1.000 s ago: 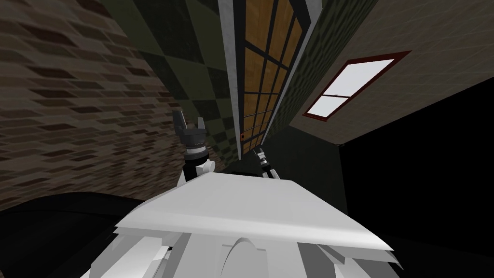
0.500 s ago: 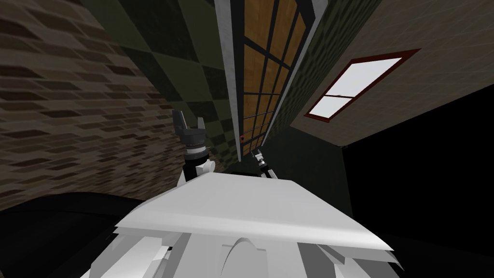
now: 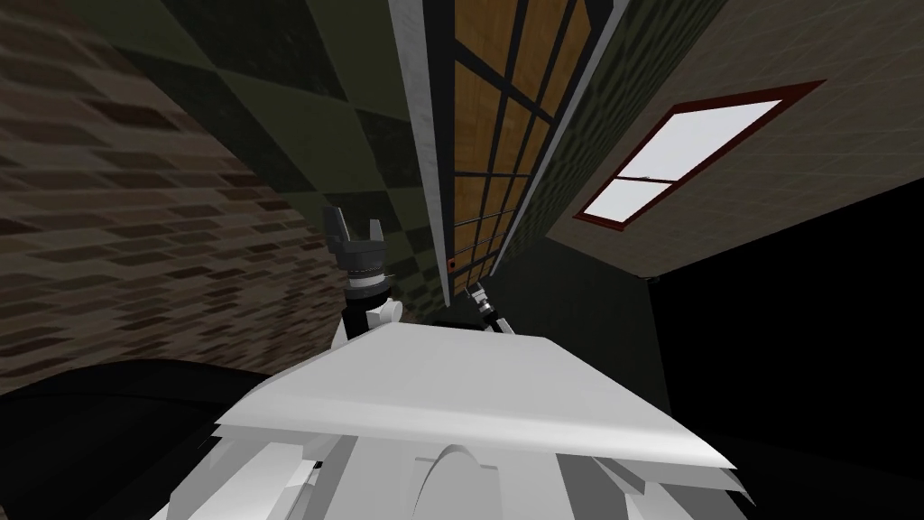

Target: Pull the door open

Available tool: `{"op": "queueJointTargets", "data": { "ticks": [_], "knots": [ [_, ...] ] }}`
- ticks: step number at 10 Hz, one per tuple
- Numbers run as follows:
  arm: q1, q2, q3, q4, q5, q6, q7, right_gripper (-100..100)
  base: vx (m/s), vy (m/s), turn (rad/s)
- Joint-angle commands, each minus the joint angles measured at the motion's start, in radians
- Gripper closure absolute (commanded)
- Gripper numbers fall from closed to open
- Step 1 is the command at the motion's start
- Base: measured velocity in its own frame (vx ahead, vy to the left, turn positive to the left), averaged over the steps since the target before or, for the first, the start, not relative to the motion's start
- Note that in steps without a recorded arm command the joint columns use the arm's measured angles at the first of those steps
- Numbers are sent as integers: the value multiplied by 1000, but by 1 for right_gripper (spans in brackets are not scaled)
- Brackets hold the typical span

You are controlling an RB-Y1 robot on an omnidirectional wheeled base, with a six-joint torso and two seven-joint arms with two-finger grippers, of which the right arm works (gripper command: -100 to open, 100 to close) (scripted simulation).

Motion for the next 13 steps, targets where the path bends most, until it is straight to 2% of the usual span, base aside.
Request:
{"op": "queueJointTargets", "data": {
  "ticks": [1, 5, 6, 11, 12, 13],
  "knots": [
    [-10, 4, 2, 30, 8, -11, 17, -100, 79, -12, 15],
    [-41, 37, 17, 126, 44, -34, 83, -100, 122, -15, 26],
    [-41, 37, 17, 126, 44, -34, 83, -100, 97, -24, 12],
    [-63, 67, 28, 193, 70, -50, 129, -100, 75, -18, 12],
    [-70, 79, 31, 214, 78, -55, 143, -100, 68, -28, 14],
    [-65, 74, 29, 203, 73, -52, 136, -100, 33, -13, 7]
  ]
}}
